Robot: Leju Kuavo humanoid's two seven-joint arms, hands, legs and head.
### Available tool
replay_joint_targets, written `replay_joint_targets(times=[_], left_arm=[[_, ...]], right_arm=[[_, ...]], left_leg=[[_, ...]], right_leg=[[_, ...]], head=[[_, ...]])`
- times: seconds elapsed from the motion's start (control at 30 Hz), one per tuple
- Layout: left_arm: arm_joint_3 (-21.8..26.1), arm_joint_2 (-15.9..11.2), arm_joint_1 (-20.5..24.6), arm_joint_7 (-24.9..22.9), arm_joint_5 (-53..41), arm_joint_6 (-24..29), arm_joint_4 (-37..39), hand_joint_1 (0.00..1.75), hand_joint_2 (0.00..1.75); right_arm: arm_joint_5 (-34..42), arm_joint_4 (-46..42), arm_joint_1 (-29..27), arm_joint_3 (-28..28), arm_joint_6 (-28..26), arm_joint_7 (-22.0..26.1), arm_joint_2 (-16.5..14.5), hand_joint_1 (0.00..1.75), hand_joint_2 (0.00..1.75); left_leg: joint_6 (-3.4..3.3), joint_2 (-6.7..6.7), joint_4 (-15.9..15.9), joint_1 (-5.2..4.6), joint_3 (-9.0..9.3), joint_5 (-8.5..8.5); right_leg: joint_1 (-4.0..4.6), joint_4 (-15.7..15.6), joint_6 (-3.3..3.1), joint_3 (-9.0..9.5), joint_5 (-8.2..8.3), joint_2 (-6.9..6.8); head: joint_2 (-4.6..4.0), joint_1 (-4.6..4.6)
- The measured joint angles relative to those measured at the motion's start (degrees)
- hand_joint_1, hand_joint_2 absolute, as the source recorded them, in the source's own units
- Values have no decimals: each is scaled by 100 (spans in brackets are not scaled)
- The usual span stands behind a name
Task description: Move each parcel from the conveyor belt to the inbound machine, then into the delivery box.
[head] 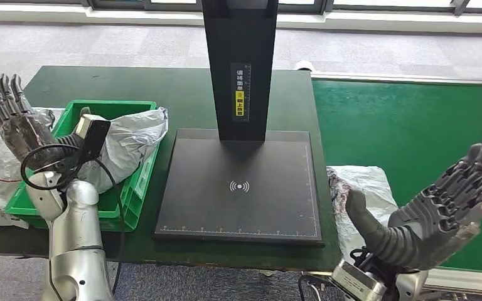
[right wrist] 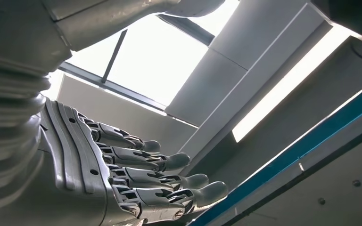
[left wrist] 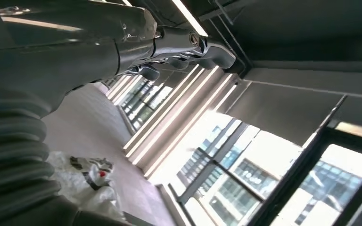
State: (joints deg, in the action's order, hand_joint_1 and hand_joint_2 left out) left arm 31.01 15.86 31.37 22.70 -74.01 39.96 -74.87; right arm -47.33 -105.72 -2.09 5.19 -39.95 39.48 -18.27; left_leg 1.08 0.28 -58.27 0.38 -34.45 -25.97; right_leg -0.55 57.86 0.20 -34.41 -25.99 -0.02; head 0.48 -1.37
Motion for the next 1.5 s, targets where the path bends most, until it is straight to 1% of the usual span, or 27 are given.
replay_joint_targets(times=[0.07,0.1,0.13,0.17,0.23,0.3,0.37,0.43,0.53,0.63,0.73,0.83,0.97,1.03,1.2,1.23,1.3,1.37,1.43,1.5], left_arm=[[419,98,101,1082,958,2,-57,0,87],[582,147,124,1423,1447,4,-74,0,131],[676,194,108,1610,1962,6,-97,0,175],[688,233,47,1685,2472,8,-135,0,175],[494,309,-180,1718,3442,8,-240,0,175],[78,370,-480,1738,4255,-13,-380,0,175],[-420,397,-769,1747,4863,-61,-547,0,175],[-861,399,-993,1749,5212,-136,-704,0,175],[-1353,397,-1271,1753,5584,-330,-951,0,175],[-1788,363,-1576,1754,6009,-717,-1252,0,175],[-2182,303,-1895,1756,6337,-1096,-1589,0,175],[-2505,250,-2242,1759,6528,-1378,-1907,0,175],[-2811,209,-2577,1760,6549,-1486,-2098,0,175],[-2851,206,-2618,1760,6547,-1495,-2104,0,175],[-2855,206,-2621,1760,6544,-1497,-2104,0,175],[-2870,205,-2635,1760,6537,-1500,-2104,0,175],[-2932,201,-2694,1760,6443,-1573,-2101,0,175],[-2995,196,-2740,1760,6212,-1556,-2076,0,175],[-3014,195,-2742,1760,6025,-1429,-2036,0,175],[-3014,195,-2742,1760,5968,-1374,-2001,0,175]], right_arm=[[-242,86,5,-48,0,-204,-1,0,175],[-432,153,10,-72,0,-369,-1,0,175],[-676,243,17,-89,0,-569,-2,0,175],[-952,355,26,-106,0,-786,-2,0,175],[-1479,595,49,-161,3,-1181,-2,0,175],[-1953,815,62,-264,6,-1568,-3,0,175],[-2352,1004,68,-378,7,-1943,-4,0,175],[-2566,1161,71,-485,7,-2157,-7,0,175],[-2820,1368,68,-670,7,-2408,-14,0,175],[-3242,1659,67,-917,4,-2924,-21,0,175],[-3537,2046,74,-1271,2,-3219,-22,0,175],[-3714,2471,120,-1699,2,-3520,-20,0,175],[-3765,3149,249,-2161,15,-4066,-2,0,175],[-3769,3312,286,-2238,25,-4189,8,0,175],[-3771,3335,290,-2249,28,-4208,10,0,175],[-3786,3424,307,-2292,37,-4274,19,0,175],[-3861,3842,382,-2507,150,-4560,63,0,175],[-3977,4435,503,-2765,420,-4945,153,0,175],[-4034,4833,609,-2878,621,-5153,235,0,175],[-4031,5051,671,-2907,671,-5189,284,0,175]], left_leg=[[1,2,1,0,3,0],[2,5,1,0,6,-1],[4,7,1,0,8,-3],[6,9,1,-1,10,-4],[6,3,1,-1,10,-4],[5,-13,1,0,5,-3],[4,-22,0,0,2,-4],[3,-22,0,-1,2,-6],[-1,-21,0,-3,2,-9],[-1,-21,0,-3,1,-10],[-1,-21,1,-3,1,-11],[-1,-21,1,-3,1,-13],[-3,-21,1,-3,1,-16],[-3,-21,1,-3,1,-16],[-3,-21,1,-3,1,-16],[-3,-21,1,-3,1,-16],[-3,-21,1,-3,2,-16],[-3,-20,1,-3,2,-17],[-2,-19,1,-3,2,-18],[-3,-19,1,-3,2,-18]], right_leg=[[0,0,0,0,0,1],[-1,0,0,0,0,2],[-1,0,-1,0,0,4],[-1,0,-1,0,0,6],[1,0,0,1,-3,0],[1,0,0,5,-8,-19],[-1,0,1,8,-10,-28],[-4,0,1,7,-10,-27],[-6,-1,3,7,-11,-26],[-5,-1,5,7,-13,-25],[-5,-1,7,7,-16,-25],[-5,-1,6,7,-20,-26],[-6,-1,8,7,-25,-26],[-6,-1,8,7,-25,-26],[-6,-1,8,7,-25,-26],[-6,-1,8,7,-25,-26],[-6,-1,8,7,-25,-26],[-6,-1,7,6,-25,-25],[-6,-1,7,5,-25,-25],[-7,-1,7,6,-25,-25]], head=[[0,1],[0,2],[0,2],[0,2],[0,1],[0,1],[0,1],[0,1],[0,2],[0,2],[0,2],[0,2],[0,2],[0,2],[0,2],[0,2],[0,2],[0,2],[0,2],[0,2]])
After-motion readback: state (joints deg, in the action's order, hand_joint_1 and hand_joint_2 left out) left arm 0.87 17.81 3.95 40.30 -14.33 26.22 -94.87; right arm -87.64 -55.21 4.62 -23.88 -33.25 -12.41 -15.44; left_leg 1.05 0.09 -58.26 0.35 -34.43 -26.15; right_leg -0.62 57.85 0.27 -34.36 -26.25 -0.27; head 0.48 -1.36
